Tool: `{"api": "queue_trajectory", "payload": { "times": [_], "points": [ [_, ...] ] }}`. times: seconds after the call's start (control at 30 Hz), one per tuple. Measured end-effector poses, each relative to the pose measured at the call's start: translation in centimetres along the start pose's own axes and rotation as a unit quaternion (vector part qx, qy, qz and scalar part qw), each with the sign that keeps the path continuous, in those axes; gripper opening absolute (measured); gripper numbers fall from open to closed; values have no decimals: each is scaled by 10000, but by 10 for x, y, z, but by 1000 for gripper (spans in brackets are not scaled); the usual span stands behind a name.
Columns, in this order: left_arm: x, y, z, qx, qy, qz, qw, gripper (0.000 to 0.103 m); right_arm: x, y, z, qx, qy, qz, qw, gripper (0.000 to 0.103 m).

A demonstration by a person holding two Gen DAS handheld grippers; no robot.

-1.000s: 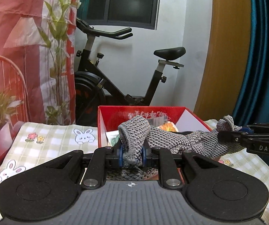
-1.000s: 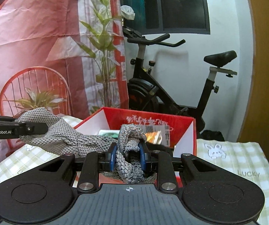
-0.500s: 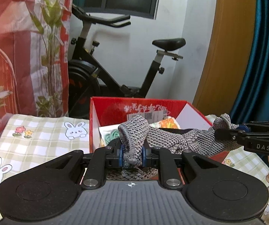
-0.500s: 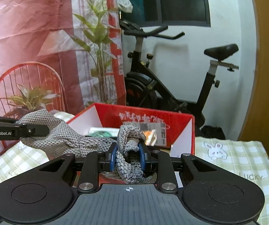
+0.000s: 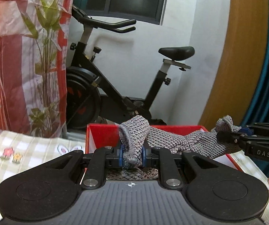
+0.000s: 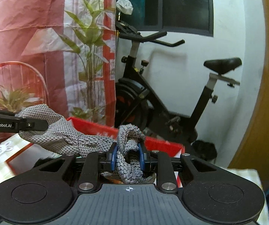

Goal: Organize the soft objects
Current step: 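Lift the grey towel with both grippers and carry it over the box, then open both grippers to drop the grey towel into the box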

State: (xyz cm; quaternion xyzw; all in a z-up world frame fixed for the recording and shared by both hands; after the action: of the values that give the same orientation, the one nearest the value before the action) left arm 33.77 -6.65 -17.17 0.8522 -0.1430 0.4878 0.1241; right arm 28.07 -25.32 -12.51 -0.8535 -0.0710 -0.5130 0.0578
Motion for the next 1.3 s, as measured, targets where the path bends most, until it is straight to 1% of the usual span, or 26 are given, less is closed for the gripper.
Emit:
{"api": "queue_trajectory", "payload": {
  "times": [0.07, 0.2, 0.27, 0.3, 0.33, 0.4, 0.53, 0.6, 0.63, 0.7, 0.73, 0.77, 0.83, 0.9, 1.07, 1.1, 1.13, 1.23, 1.27, 1.3],
  "points": [
    [5, -1, 14, 17, -55, 19, 10000, 19, 9, 4, 15, -65, -23, -74, 9999, 21],
    [9, -4, 38, 98, -175, 61, 9998, 21, 18, 12, 48, -205, -215, -246, 9993, 21],
    [11, -6, 48, 143, -226, 94, 9996, 27, 20, 15, 62, -276, -328, -279, 9987, 21],
    [10, -6, 52, 164, -251, 117, 9995, 34, 19, 17, 69, -306, -389, -279, 9984, 21],
    [11, -7, 55, 174, -268, 127, 9994, 43, 19, 19, 75, -335, -460, -278, 9980, 21],
    [9, -7, 58, 144, -283, 146, 9994, 52, 15, 21, 85, -362, -621, -280, 9970, 21],
    [8, -6, 59, 74, -316, 173, 9993, 55, 5, 19, 104, -241, -1036, -308, 9939, 21],
    [8, -5, 59, 60, -338, 192, 9992, 58, 1, 17, 112, -138, -1322, -327, 9906, 25],
    [8, -4, 59, 53, -350, 191, 9992, 61, 0, 16, 113, -115, -1414, -295, 9894, 30],
    [8, -3, 56, 24, -358, 198, 9992, 64, -1, 17, 113, -194, -1473, -248, 9886, 34],
    [9, -3, 53, 12, -357, 215, 9991, 66, -1, 17, 110, -256, -1456, -250, 9887, 40],
    [10, -3, 51, 7, -352, 237, 9991, 67, 0, 17, 107, -313, -1437, -240, 9888, 51],
    [12, -1, 45, 15, -320, 285, 9991, 71, 2, 18, 99, -371, -1379, -211, 9895, 64],
    [13, 2, 37, 33, -303, 316, 9990, 75, 5, 17, 87, -367, -1313, -202, 9905, 65],
    [16, 6, 7, 127, -192, 427, 9988, 91, 11, 11, 55, -319, -1194, -69, 9923, 76],
    [16, 7, 0, 161, -181, 441, 9987, 96, 11, 9, 47, -307, -1166, -54, 9927, 78],
    [15, 7, -6, 205, -167, 455, 9986, 98, 11, 7, 40, -290, -1146, -37, 9930, 82],
    [11, 7, -22, 391, -221, 501, 9977, 101, 8, -2, 21, -232, -1075, 41, 9939, 96],
    [10, 7, -27, 446, -244, 503, 9974, 102, 7, -4, 15, -222, -1053, 73, 9942, 100],
    [8, 6, -31, 492, -261, 500, 9972, 103, 5, -7, 8, -208, -1030, 110, 9944, 101]
  ]
}}
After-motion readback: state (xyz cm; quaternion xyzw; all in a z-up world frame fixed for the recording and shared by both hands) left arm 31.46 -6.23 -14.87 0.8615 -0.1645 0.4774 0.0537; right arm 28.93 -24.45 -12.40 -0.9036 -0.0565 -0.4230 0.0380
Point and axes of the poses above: each gripper's, at about its wrist camera, not at the fingertips, and z roughly the way its jaws point, y to its right, x to its top, the point moved 5 cm from there along z, roughly the way its jaws point, and after that the axes turned 6 degrees about x, right-handed, at the moved point
